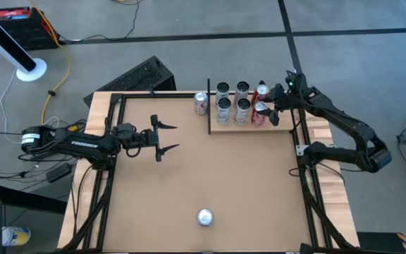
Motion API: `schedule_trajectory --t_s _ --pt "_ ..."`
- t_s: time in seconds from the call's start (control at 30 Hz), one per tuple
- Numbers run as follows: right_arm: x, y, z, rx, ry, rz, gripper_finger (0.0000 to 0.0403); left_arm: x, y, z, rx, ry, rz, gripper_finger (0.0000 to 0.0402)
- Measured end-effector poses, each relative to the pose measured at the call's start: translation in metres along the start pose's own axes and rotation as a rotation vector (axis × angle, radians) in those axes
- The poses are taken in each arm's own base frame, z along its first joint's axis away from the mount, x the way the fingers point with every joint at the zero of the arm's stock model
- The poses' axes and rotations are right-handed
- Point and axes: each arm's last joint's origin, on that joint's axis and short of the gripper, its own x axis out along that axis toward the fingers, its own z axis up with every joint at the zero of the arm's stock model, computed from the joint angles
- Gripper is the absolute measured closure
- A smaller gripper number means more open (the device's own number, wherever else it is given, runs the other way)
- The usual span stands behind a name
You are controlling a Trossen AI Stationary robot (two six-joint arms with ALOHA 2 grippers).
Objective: Place canned beverage on shelf
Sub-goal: Put the red soda can on the shelf
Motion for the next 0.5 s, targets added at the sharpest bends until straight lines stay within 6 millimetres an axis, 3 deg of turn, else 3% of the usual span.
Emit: schedule_trajectory --t_s 0.5 --pt "-0.0001 -0.0029 -0.0019 0.004 0.014 -0.021 0.0121 0.0000 -0.0001 0.0000 -0.002 0.000 0.000 0.0081"
